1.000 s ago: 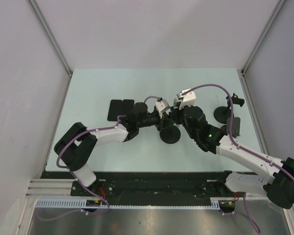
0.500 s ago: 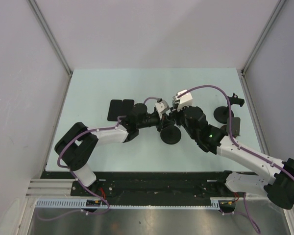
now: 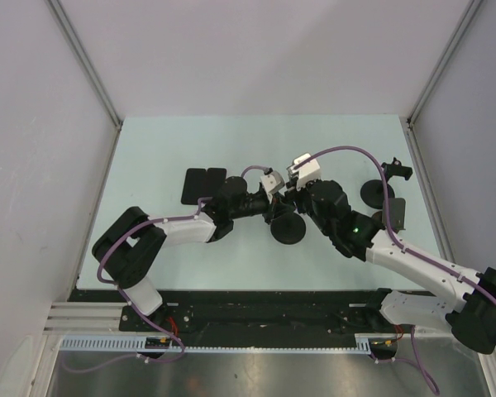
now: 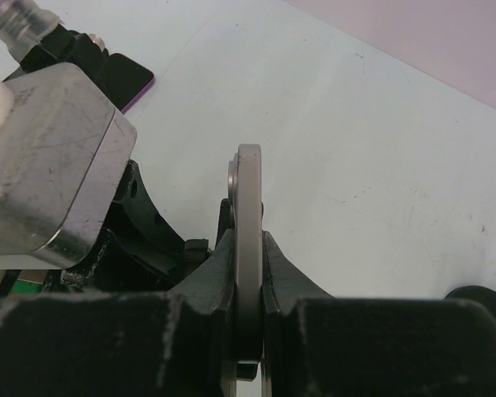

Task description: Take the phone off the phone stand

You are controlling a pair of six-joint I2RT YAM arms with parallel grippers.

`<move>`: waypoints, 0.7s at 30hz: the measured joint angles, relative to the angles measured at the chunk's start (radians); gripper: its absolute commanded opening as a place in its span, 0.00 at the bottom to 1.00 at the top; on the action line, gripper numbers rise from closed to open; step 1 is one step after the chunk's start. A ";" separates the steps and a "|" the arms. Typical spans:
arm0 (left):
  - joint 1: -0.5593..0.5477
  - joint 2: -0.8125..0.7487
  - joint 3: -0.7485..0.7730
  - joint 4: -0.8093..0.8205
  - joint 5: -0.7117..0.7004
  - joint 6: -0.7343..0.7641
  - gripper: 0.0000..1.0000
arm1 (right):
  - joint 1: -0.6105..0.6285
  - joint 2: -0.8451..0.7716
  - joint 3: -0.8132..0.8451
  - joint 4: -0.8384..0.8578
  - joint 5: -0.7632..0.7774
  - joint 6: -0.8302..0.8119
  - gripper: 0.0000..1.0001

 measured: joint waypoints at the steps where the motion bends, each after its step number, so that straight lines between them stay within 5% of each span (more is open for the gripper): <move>1: 0.000 0.000 0.000 0.000 0.001 0.000 0.00 | 0.002 -0.001 0.000 0.000 0.000 -0.001 0.00; 14: 0.000 0.000 0.000 0.000 0.010 -0.007 0.00 | 0.032 -0.006 -0.023 0.037 0.064 -0.018 0.00; 21: 0.004 0.000 0.000 0.003 0.008 -0.031 0.00 | 0.050 -0.003 -0.055 0.108 0.172 0.124 0.00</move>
